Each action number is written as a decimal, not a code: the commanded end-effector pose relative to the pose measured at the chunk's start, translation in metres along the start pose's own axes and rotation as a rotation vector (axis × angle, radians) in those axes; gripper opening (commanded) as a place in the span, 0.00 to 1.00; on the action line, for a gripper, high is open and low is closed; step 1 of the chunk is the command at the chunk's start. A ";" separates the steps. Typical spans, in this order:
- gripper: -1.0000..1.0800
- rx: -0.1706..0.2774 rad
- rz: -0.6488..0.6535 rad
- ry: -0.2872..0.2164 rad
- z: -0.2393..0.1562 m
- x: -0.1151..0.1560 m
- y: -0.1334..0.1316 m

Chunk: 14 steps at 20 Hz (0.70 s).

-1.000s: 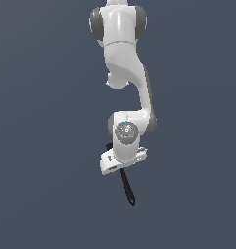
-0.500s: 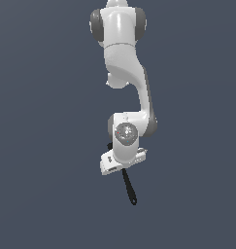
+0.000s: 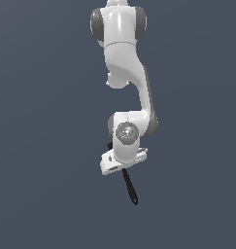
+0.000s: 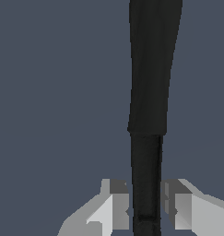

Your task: Pick up the object and move it to a goal position.

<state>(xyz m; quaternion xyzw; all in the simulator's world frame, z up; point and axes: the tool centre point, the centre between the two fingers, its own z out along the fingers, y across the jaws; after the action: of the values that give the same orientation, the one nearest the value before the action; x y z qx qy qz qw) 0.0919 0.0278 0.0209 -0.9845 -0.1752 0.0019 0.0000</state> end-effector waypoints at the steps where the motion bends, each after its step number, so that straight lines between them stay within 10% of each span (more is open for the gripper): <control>1: 0.00 -0.001 -0.001 0.003 -0.010 0.004 -0.002; 14: 0.00 -0.001 -0.001 0.003 -0.113 0.034 -0.032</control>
<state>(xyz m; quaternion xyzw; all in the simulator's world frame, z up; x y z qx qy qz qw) 0.1106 0.0642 0.1177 -0.9844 -0.1757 0.0011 0.0000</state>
